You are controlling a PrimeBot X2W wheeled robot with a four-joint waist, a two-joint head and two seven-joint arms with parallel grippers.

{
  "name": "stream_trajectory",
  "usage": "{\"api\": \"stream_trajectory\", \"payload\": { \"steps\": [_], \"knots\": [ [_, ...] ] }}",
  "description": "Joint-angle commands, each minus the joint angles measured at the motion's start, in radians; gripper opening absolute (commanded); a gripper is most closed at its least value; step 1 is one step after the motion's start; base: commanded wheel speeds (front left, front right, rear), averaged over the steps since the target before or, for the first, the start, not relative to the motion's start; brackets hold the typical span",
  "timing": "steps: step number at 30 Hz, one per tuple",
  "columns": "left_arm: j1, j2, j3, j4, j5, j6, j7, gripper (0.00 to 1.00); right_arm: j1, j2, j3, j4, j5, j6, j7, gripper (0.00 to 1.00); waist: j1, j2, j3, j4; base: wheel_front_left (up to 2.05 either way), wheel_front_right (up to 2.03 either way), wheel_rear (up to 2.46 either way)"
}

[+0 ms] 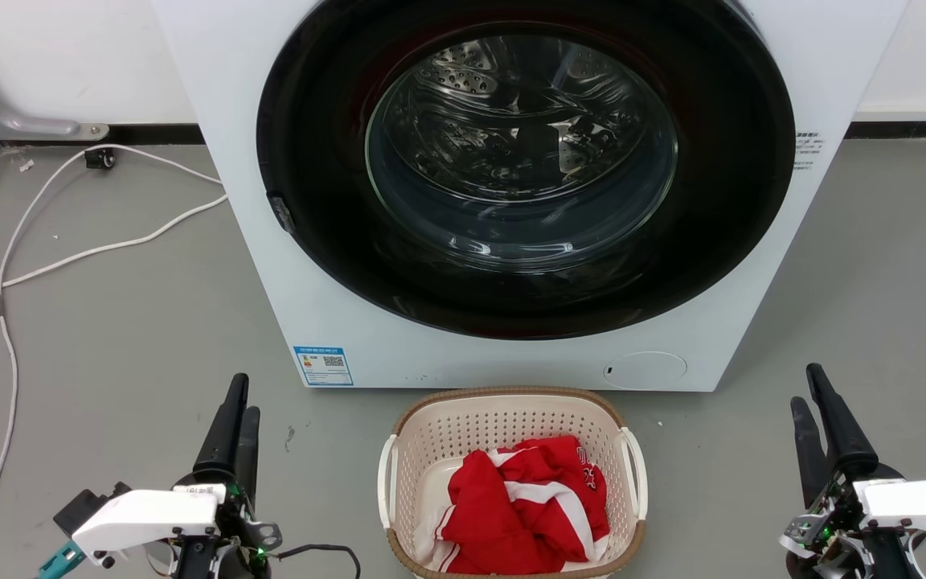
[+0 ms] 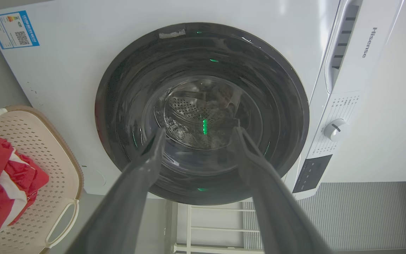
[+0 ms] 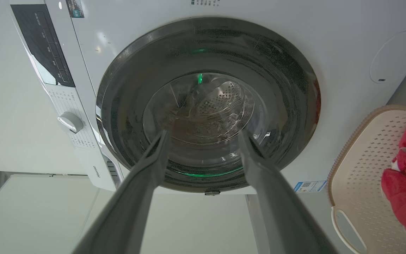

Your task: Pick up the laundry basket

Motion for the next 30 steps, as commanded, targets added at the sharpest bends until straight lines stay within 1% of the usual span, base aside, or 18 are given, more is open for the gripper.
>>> {"api": "stream_trajectory", "payload": {
  "steps": [1,4,9,21,30],
  "knots": [
    [-0.022,0.005,-0.002,-0.027,0.017,0.0,-0.008,1.0,-0.012,-0.003,0.002,-0.026,-0.023,0.0,-0.008,1.0,0.0,0.0,0.0,0.0,0.0,0.0,0.0],
    [-0.022,0.004,0.0,-0.041,0.068,0.0,-0.021,1.0,-0.008,-0.002,0.004,-0.041,-0.087,0.0,-0.021,1.0,0.0,0.0,0.0,0.0,0.0,0.0,0.0],
    [-0.025,0.004,0.001,-0.062,0.19,0.0,-0.042,1.0,-0.004,-0.001,0.004,-0.064,-0.227,0.0,-0.042,1.0,0.0,0.0,0.0,0.001,0.0,0.0,0.0],
    [-0.031,0.002,-0.013,-0.097,0.5,0.005,-0.087,1.0,0.006,0.001,0.007,-0.111,-0.598,0.0,-0.087,1.0,0.0,0.0,0.0,0.001,0.0,0.0,0.0],
    [-0.034,0.0,-0.033,-0.105,0.711,0.015,-0.117,1.0,0.017,0.002,0.015,-0.138,-0.814,0.0,-0.106,1.0,0.0,0.0,0.0,0.0,0.0,0.0,0.0]
  ]
}}
